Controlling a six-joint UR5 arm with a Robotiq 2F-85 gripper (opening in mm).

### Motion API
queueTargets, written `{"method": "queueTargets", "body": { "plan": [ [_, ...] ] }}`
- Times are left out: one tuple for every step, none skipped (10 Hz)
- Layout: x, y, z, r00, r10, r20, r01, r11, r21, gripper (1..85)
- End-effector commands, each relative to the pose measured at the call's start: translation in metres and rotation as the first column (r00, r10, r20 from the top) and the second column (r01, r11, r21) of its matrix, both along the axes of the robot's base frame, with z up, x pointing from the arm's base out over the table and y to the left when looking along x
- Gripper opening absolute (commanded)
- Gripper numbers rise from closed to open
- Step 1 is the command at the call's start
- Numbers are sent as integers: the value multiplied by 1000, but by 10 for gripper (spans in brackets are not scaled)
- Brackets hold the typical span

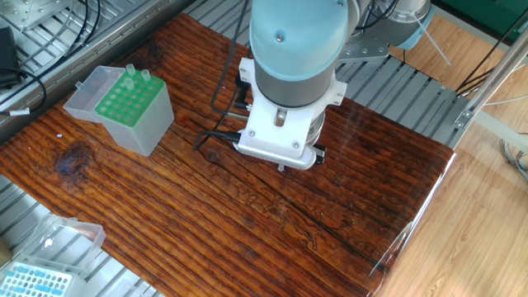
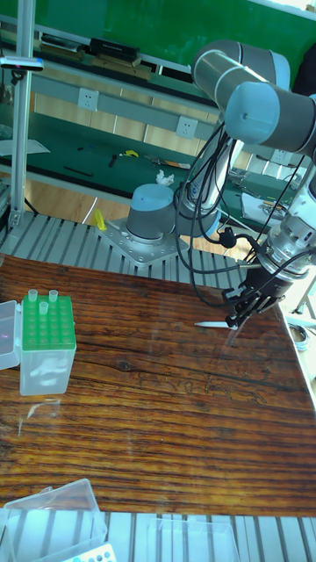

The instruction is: Insert a large pipette tip into the holder for large pipette tips

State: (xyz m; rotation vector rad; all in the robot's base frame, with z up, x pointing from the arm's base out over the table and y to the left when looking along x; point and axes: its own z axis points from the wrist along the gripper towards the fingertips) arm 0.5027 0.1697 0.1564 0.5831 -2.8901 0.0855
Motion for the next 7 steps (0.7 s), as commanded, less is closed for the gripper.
{"method": "queueTargets", "body": {
  "plan": [
    [0, 3, 1, 1000, -2, 1, 2, 1000, 14, 10],
    [3, 2, 1, 1000, -3, 10, 3, 1000, 9, 10],
    [4, 1, 0, 1000, -1, 16, 1, 1000, 5, 10],
    [4, -5, 1, 1000, 9, 14, -8, 1000, -18, 10],
    [3, -10, 2, 1000, 10, 9, -9, 999, -35, 10],
    [2, -12, 2, 1000, 9, 6, -9, 999, -44, 10],
    [2, -14, 2, 1000, 10, 7, -9, 999, -50, 10]
  ]
}}
